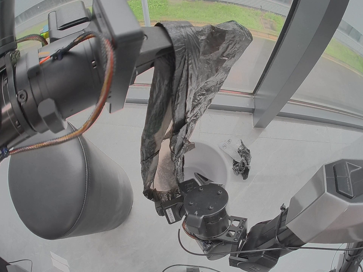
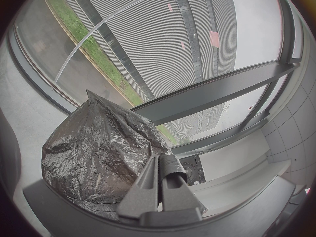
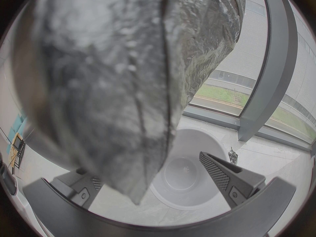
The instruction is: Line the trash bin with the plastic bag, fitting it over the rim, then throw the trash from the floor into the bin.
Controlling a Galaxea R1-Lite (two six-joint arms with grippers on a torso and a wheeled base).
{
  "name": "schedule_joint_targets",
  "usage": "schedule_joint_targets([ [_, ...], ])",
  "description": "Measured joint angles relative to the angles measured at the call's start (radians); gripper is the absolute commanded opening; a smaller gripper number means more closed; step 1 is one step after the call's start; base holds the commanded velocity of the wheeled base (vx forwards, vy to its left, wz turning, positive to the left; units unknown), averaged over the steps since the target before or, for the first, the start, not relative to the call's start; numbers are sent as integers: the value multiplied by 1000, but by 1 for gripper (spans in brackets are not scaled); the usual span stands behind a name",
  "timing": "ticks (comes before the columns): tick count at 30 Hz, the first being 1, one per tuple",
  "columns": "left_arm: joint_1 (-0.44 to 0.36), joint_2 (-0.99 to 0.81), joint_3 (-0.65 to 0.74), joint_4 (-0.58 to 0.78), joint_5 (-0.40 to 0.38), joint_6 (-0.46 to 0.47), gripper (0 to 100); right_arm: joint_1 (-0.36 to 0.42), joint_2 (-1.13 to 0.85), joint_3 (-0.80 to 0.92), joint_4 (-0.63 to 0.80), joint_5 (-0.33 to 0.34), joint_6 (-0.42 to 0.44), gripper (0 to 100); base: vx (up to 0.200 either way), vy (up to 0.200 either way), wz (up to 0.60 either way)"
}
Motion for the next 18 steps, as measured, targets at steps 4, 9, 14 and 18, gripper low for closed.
schedule_joint_targets([
  [4,0,0,2,0,0,0,0,-10,0,0,-6,0,-2,100,0,0,0],
  [9,0,0,4,-1,0,1,0,-26,0,-1,-56,0,-25,100,0,0,0],
  [14,0,1,5,-1,0,1,0,-37,1,7,-76,0,-36,0,0,0,0],
  [18,0,1,5,-1,-1,1,0,-38,1,10,-78,0,-34,0,0,0,0],
])
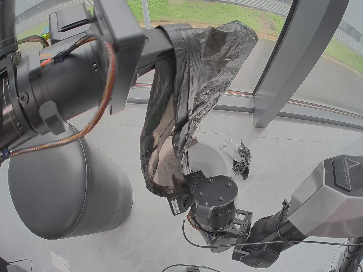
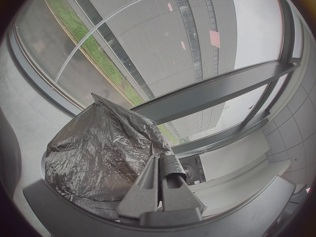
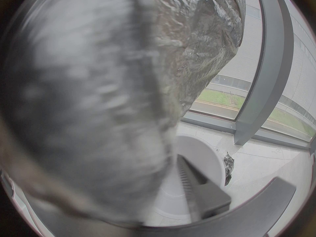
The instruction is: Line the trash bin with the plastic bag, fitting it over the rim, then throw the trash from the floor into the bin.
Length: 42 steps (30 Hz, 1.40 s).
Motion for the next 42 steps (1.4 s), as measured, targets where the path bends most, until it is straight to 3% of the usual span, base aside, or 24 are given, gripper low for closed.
schedule_joint_targets([
  [14,4,-3,9,-1,0,0,0,6,-31,62,8,6,1,0,0,0,0],
  [20,18,-5,74,-2,17,4,0,-8,-139,195,16,67,-104,0,0,0,0],
  [25,37,-7,169,-4,29,11,0,-68,-256,249,93,106,-156,0,0,0,0],
  [29,56,-16,241,9,30,40,0,-128,-323,253,177,113,-115,0,0,0,0],
  [36,77,-47,406,25,34,70,0,-209,-381,253,213,153,43,0,0,0,0],
  [42,111,-67,462,41,23,73,0,-239,-408,248,239,185,75,0,0,0,0],
])
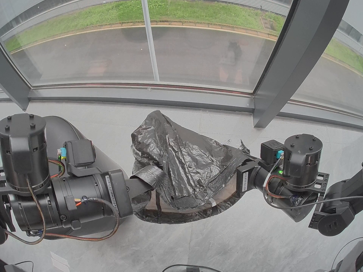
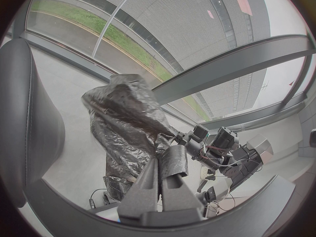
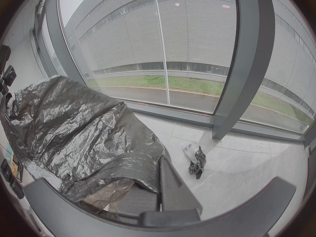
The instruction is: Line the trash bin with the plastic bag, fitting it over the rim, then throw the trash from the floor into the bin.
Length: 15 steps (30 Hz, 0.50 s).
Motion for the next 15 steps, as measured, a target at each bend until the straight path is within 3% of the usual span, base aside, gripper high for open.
schedule_joint_targets([
  [7,7,-8,11,53,-40,-12,0,-8,-49,-35,187,46,36,0,0,0,0],
  [15,9,-8,13,91,-116,-26,0,-38,-137,-217,693,207,109,0,0,0,0],
])
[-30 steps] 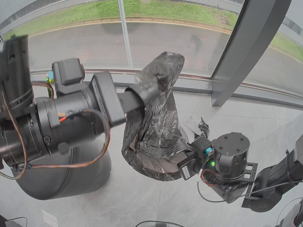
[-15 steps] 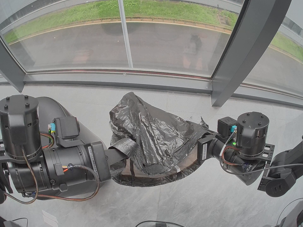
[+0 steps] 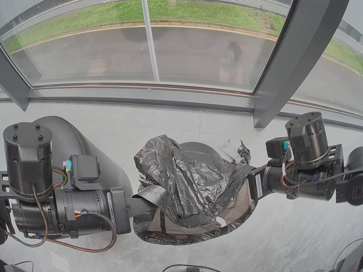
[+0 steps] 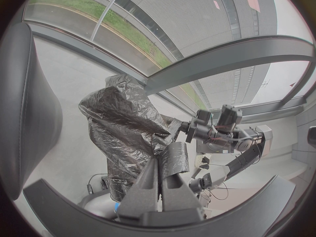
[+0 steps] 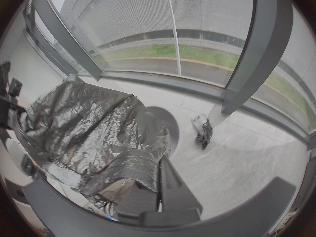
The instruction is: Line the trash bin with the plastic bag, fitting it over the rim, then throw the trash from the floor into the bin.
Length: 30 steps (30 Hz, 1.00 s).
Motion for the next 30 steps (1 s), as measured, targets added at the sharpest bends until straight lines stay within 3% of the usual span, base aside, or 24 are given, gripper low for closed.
schedule_joint_targets([
  [5,8,9,0,20,-98,-30,0,-34,-52,-193,330,164,55,0,0,0,0],
  [7,15,16,-2,21,-170,-47,0,-50,-70,-280,442,246,76,0,0,0,0],
  [13,35,37,-14,-11,-341,-89,0,-86,-106,-476,688,442,126,0,0,0,0],
  [21,45,60,-15,-48,-392,-102,0,-110,-106,-650,938,552,160,0,0,0,0],
  [30,67,94,0,-52,-398,-147,0,-117,-87,-657,989,625,167,0,0,0,0],
])
